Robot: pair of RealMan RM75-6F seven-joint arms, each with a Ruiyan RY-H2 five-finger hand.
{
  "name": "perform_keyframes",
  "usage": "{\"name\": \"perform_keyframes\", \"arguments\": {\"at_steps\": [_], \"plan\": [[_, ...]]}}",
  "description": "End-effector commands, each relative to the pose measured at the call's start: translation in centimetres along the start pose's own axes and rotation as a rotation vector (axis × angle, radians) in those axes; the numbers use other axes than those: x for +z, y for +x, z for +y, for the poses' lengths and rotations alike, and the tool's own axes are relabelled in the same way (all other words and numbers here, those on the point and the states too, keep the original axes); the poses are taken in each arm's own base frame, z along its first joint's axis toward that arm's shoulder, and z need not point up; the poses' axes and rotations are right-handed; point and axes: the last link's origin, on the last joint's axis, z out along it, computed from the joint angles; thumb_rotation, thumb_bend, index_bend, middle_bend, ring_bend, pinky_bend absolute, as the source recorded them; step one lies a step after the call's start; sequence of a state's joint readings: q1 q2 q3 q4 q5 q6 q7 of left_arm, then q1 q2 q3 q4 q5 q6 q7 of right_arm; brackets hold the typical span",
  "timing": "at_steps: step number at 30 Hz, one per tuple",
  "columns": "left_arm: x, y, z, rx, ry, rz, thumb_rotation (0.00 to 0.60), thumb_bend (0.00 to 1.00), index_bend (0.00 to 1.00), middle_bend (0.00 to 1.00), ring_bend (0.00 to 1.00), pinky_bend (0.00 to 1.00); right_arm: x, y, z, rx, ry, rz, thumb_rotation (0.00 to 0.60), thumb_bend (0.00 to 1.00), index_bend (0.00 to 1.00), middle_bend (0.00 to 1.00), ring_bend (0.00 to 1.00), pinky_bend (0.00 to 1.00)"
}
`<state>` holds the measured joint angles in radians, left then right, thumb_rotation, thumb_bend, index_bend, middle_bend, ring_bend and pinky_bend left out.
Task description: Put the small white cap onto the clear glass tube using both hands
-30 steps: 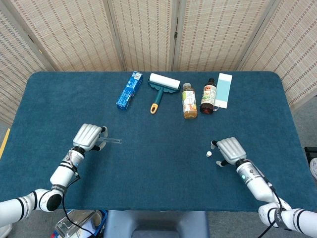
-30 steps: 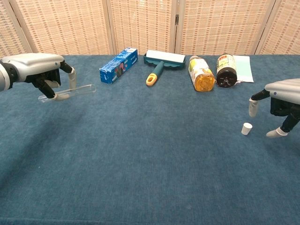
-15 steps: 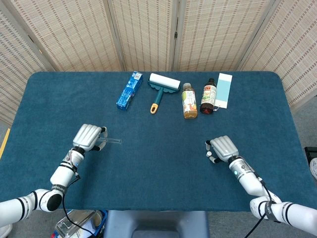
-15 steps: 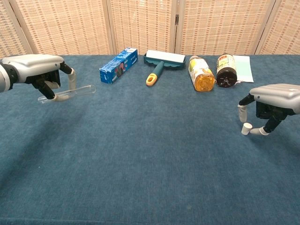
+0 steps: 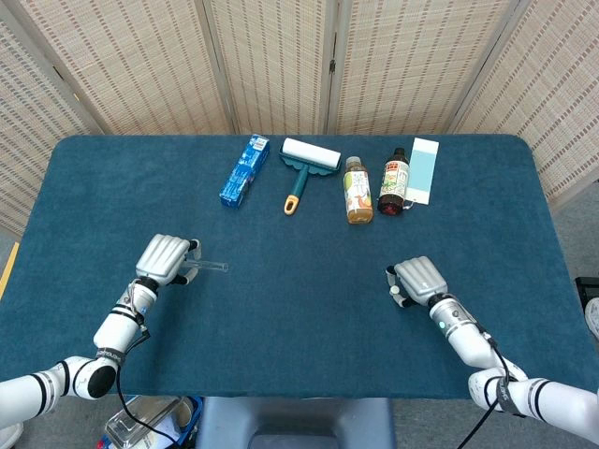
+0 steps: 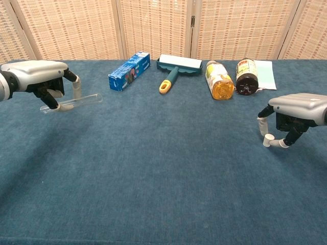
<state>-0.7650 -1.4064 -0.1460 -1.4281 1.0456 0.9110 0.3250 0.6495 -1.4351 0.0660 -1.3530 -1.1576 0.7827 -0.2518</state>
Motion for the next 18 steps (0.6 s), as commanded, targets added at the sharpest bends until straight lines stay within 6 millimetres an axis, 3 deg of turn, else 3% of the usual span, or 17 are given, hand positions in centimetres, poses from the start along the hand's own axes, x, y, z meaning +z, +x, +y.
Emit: {"name": "perform_keyframes", "arguments": {"at_steps": [1,6,10,18], "plan": [[0.0,0.0,0.0,0.0,0.0,0.0,0.6,0.35,0.62,1.0,1.0,1.0,0.0,0.0,0.0,0.001,0.001,-0.001,0.6,0.32,0.52,1.0,1.0,1.0],[0.1,0.3,-0.1,-0.004,0.001,0.007,0.6,0.35,0.62,1.0,1.0,1.0,-0.3,0.4,0.0,0.009,0.004,0.014,0.6,0.36,0.57,1.0,1.0,1.0],[0.2,0.9,-0.1,-0.035,0.003,0.022,0.6,0.35,0.62,1.0,1.0,1.0,-1.0,2.0,-0.1,0.046,0.019,0.055,0.6,0.43,0.61,1.0,1.0,1.0],[0.5,3.1,0.6,-0.171,-0.01,0.049,0.6,0.35,0.62,1.0,1.0,1.0,-2.9,8.9,-1.2,0.152,0.097,0.186,0.6,0.51,0.66,1.0,1.0,1.0]]}}
